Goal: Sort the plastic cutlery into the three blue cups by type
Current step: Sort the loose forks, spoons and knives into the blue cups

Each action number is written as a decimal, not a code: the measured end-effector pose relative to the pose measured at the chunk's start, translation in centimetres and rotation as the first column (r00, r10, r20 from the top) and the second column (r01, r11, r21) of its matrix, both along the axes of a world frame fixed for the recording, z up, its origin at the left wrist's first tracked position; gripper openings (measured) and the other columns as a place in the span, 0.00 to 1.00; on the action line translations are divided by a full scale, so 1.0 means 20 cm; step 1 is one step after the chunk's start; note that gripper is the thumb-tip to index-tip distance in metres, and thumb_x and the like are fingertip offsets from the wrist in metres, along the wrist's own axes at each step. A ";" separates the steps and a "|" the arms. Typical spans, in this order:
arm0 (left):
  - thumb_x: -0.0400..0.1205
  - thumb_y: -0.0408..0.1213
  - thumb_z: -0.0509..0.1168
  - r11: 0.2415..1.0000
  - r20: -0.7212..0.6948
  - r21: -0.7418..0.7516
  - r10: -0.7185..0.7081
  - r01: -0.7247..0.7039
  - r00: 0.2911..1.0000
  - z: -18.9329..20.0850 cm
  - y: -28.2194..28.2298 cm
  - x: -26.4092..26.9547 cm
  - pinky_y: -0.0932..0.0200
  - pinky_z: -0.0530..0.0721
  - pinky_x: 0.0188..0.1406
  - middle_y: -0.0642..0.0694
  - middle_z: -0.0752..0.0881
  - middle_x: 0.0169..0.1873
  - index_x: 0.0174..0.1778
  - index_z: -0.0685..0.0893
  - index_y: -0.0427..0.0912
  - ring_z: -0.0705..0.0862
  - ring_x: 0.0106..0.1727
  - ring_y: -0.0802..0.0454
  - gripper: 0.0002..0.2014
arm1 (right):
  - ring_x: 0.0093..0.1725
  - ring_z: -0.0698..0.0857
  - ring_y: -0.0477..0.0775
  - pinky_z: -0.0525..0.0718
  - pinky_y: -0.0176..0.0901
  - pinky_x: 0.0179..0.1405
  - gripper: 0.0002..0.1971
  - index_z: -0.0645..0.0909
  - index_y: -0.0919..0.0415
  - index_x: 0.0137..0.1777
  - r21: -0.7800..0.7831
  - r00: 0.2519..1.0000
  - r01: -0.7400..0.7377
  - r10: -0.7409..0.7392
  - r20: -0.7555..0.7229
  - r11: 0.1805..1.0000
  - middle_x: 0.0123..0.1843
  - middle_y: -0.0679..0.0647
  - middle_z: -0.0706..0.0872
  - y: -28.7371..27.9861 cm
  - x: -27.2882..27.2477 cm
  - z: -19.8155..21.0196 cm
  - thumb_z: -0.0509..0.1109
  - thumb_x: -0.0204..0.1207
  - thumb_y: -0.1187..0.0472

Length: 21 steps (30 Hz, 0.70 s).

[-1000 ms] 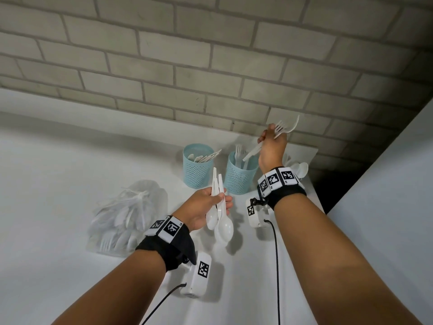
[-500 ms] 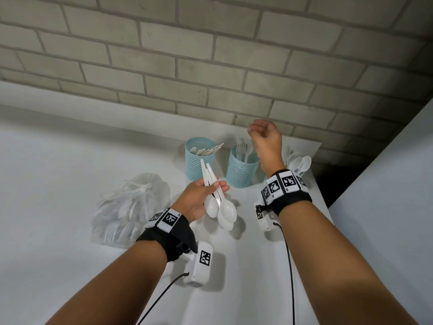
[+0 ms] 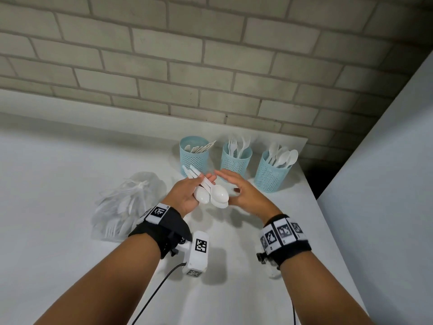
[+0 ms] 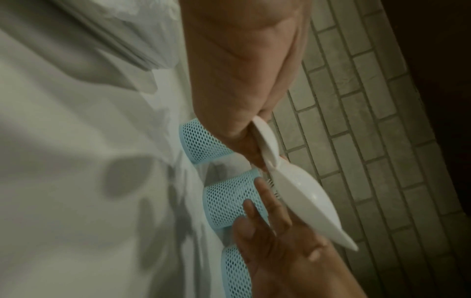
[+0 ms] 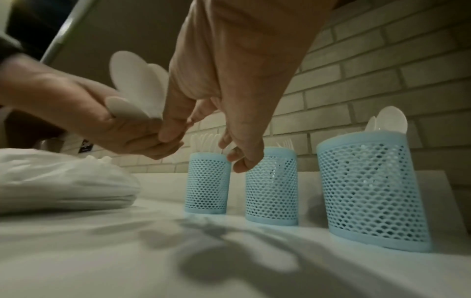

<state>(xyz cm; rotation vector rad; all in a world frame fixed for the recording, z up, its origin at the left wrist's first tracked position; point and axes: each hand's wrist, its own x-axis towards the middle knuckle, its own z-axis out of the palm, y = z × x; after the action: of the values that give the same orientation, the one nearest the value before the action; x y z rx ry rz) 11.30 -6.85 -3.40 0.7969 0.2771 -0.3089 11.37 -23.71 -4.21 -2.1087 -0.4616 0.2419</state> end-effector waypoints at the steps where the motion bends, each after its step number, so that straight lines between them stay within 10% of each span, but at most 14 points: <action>1: 0.86 0.25 0.52 1.000 -0.017 -0.017 0.003 -0.003 1.000 0.00 0.00 0.00 0.48 0.74 0.60 0.33 0.73 0.73 0.75 0.65 0.28 0.74 0.74 0.42 0.20 | 0.82 0.55 0.47 0.59 0.56 0.80 0.43 0.62 0.31 0.73 -0.033 1.000 -0.014 0.015 0.008 0.999 0.82 0.45 0.58 0.00 -0.02 -0.02 0.79 0.67 0.66; 8: 0.87 0.27 0.52 0.977 -0.025 0.079 -0.198 0.199 0.980 0.05 -0.04 -0.04 0.50 0.74 0.63 0.38 0.82 0.54 0.67 0.74 0.32 0.82 0.51 0.47 0.14 | 0.82 0.42 0.48 0.47 0.54 0.78 0.52 0.55 0.24 0.71 -0.113 0.971 0.015 0.012 0.241 0.993 0.83 0.37 0.41 0.07 -0.15 0.05 0.85 0.54 0.50; 12: 0.87 0.29 0.50 0.941 -0.070 0.046 -0.331 0.335 0.941 0.08 -0.08 -0.08 0.47 0.82 0.56 0.36 0.83 0.54 0.65 0.74 0.33 0.81 0.58 0.43 0.13 | 0.80 0.49 0.49 0.50 0.59 0.80 0.41 0.73 0.38 0.69 -0.051 0.908 -0.003 0.024 0.418 0.999 0.79 0.34 0.56 0.11 -0.15 0.07 0.83 0.53 0.46; 16: 0.87 0.29 0.47 0.931 -0.048 0.015 -0.364 0.365 0.930 0.10 -0.06 -0.08 0.59 0.89 0.32 0.38 0.87 0.40 0.52 0.79 0.33 0.88 0.42 0.48 0.14 | 0.77 0.64 0.43 0.60 0.56 0.77 0.24 0.87 0.52 0.58 0.000 0.857 -0.041 0.035 0.514 0.999 0.66 0.39 0.81 0.12 -0.13 0.06 0.81 0.61 0.52; 21: 0.86 0.31 0.49 0.940 -0.062 0.047 -0.335 0.338 0.940 0.11 -0.05 -0.09 0.54 0.89 0.30 0.37 0.88 0.32 0.47 0.80 0.33 0.89 0.31 0.45 0.14 | 0.52 0.85 0.39 0.81 0.40 0.57 0.08 0.90 0.62 0.46 0.350 0.910 0.069 -0.203 0.361 0.934 0.47 0.44 0.89 0.17 -0.14 0.06 0.78 0.66 0.67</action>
<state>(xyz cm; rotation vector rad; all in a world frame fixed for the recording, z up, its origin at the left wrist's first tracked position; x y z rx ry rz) 9.49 -7.90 -1.25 0.8937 0.1985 -0.6475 8.60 -20.28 -3.10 -1.8426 -0.5414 -0.3315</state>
